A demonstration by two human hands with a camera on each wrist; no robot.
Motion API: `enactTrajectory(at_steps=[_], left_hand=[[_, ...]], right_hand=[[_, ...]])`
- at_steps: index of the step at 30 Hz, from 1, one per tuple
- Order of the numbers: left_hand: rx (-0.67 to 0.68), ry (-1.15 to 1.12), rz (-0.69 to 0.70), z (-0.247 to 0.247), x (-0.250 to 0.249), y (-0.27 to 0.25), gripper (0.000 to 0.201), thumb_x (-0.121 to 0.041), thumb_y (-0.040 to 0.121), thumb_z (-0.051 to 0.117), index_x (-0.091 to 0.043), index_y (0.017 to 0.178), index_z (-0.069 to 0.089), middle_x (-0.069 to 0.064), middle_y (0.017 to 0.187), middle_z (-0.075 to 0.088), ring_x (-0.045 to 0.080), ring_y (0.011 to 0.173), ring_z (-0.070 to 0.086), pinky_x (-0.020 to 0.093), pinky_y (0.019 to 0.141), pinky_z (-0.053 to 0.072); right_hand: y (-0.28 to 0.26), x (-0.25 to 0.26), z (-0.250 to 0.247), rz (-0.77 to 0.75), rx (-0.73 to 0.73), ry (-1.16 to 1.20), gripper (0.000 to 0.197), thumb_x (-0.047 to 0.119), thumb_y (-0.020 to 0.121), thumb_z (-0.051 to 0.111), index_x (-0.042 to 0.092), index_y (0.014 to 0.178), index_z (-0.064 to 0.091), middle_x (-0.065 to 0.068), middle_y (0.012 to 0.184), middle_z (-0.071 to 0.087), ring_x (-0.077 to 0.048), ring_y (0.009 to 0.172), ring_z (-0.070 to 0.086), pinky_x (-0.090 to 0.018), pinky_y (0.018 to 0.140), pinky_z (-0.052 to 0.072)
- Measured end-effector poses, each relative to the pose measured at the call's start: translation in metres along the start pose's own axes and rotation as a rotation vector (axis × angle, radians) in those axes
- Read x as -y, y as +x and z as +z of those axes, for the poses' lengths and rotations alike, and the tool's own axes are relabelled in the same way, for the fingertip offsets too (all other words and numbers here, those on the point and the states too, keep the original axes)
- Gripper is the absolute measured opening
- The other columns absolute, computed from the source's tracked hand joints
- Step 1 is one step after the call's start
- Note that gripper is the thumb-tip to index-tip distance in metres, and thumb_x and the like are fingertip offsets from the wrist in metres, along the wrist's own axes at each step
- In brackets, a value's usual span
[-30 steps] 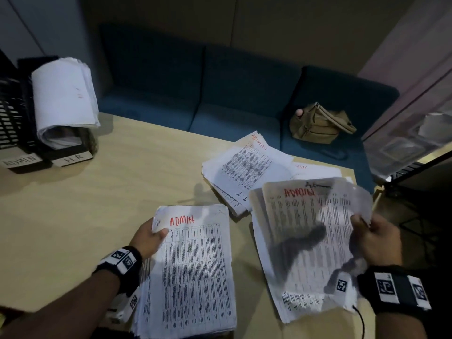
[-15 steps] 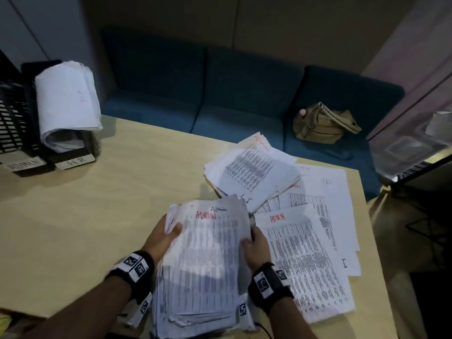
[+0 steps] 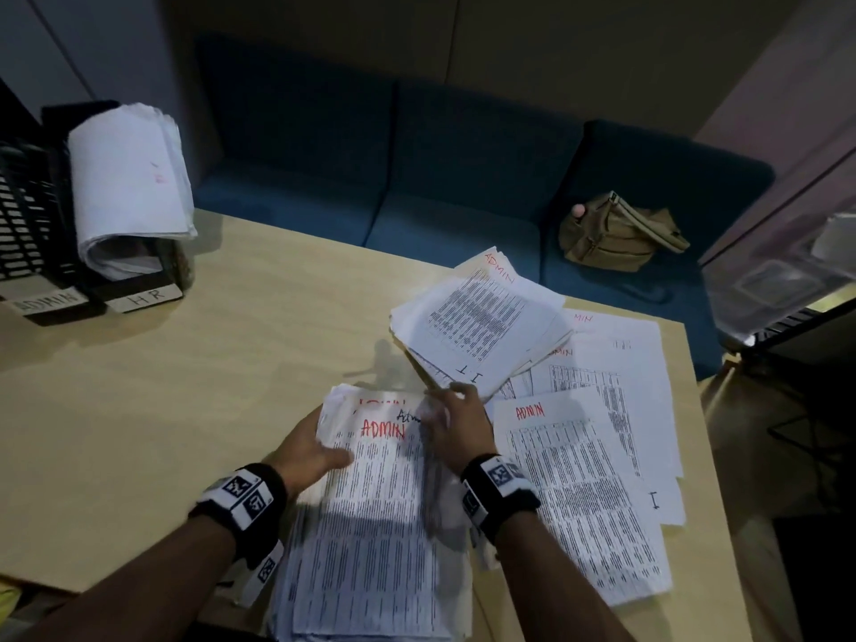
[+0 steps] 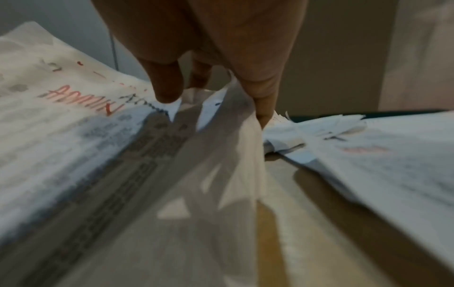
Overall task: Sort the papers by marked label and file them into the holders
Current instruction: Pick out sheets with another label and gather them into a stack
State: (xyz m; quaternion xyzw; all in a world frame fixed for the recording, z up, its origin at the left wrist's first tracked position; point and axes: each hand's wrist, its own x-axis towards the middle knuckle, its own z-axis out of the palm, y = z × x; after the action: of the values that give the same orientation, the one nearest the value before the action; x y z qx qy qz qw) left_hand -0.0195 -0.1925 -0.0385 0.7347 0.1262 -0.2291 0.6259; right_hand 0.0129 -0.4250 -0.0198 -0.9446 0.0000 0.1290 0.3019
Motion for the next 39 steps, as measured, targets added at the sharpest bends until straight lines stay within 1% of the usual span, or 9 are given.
enactTrajectory(at_steps=[6,10,13,17,20,26,30,34,39], left_hand=[[0.058,0.116,-0.047,0.002,0.001,0.004,0.048,-0.013,0.088,0.066,-0.023,0.131,0.049,-0.002,0.122,0.065,0.017,0.113,0.061,0.038,0.097,0.048],[-0.088,0.244,-0.075,0.001,0.01,0.01,0.044,-0.002,0.09,0.052,-0.028,0.125,0.051,0.005,0.108,0.067,0.016,0.076,0.063,0.028,0.066,0.052],[-0.15,0.247,-0.111,-0.003,0.019,0.017,0.055,-0.003,0.091,0.053,-0.024,0.14,0.04,0.005,0.103,0.067,0.015,0.06,0.056,0.021,0.048,0.045],[-0.109,0.336,-0.11,-0.008,0.02,0.025,0.055,-0.007,0.091,0.054,-0.024,0.141,0.039,0.007,0.114,0.066,0.01,0.062,0.058,0.017,0.05,0.044],[-0.09,0.374,-0.101,-0.009,0.018,0.027,0.05,-0.008,0.091,0.054,-0.026,0.137,0.044,-0.003,0.095,0.066,0.009,0.063,0.056,0.02,0.053,0.043],[-0.116,0.345,-0.116,-0.006,0.019,0.027,0.054,-0.007,0.093,0.053,-0.027,0.141,0.039,0.003,0.102,0.065,0.014,0.067,0.057,0.022,0.053,0.043],[-0.108,0.369,-0.115,-0.008,0.023,0.029,0.056,-0.008,0.092,0.054,-0.028,0.142,0.039,0.0,0.119,0.062,0.016,0.091,0.06,0.025,0.069,0.044],[-0.114,0.371,-0.112,-0.006,0.02,0.031,0.059,-0.005,0.09,0.054,-0.028,0.142,0.038,-0.002,0.126,0.058,0.018,0.104,0.055,0.028,0.086,0.039],[-0.122,0.346,-0.113,-0.005,0.022,0.033,0.06,0.0,0.089,0.053,-0.025,0.142,0.04,-0.003,0.13,0.055,0.018,0.113,0.051,0.025,0.093,0.034]], right_hand=[[-0.006,-0.006,-0.012,-0.169,-0.108,0.046,0.031,0.02,0.09,0.059,0.011,0.119,0.064,-0.017,0.131,0.055,-0.034,0.12,0.051,-0.047,0.101,0.042],[-0.004,-0.09,-0.056,0.308,-0.452,0.111,0.039,0.021,0.083,0.067,0.017,0.121,0.061,-0.013,0.13,0.055,-0.033,0.122,0.048,-0.047,0.104,0.039],[-0.028,-0.157,-0.08,0.798,-0.332,-0.08,0.067,0.036,0.078,0.071,0.016,0.135,0.044,-0.016,0.142,0.041,-0.037,0.13,0.036,-0.053,0.105,0.034],[-0.062,-0.202,-0.081,0.825,-0.21,-0.127,0.09,0.042,0.07,0.078,0.008,0.14,0.032,-0.021,0.142,0.035,-0.039,0.131,0.033,-0.052,0.104,0.032],[-0.07,-0.216,-0.081,0.788,-0.226,-0.022,0.092,0.027,0.066,0.084,0.001,0.139,0.034,-0.024,0.136,0.043,-0.04,0.127,0.041,-0.047,0.103,0.038],[-0.061,-0.203,-0.117,0.715,-0.145,0.081,0.022,0.027,0.086,0.066,0.008,0.091,0.057,-0.013,0.084,0.058,-0.028,0.078,0.055,-0.033,0.072,0.045],[-0.035,-0.207,-0.15,0.773,-0.335,0.032,0.034,0.035,0.085,0.062,0.001,0.087,0.063,-0.021,0.083,0.066,-0.035,0.075,0.062,-0.037,0.07,0.052],[-0.026,-0.209,-0.15,0.825,-0.306,-0.027,0.034,0.031,0.091,0.052,0.004,0.108,0.064,-0.02,0.107,0.068,-0.034,0.099,0.063,-0.034,0.085,0.05],[-0.018,-0.209,-0.139,0.844,-0.315,-0.022,0.04,0.024,0.086,0.061,-0.015,0.094,0.065,-0.029,0.093,0.067,-0.038,0.08,0.06,-0.036,0.074,0.05]])
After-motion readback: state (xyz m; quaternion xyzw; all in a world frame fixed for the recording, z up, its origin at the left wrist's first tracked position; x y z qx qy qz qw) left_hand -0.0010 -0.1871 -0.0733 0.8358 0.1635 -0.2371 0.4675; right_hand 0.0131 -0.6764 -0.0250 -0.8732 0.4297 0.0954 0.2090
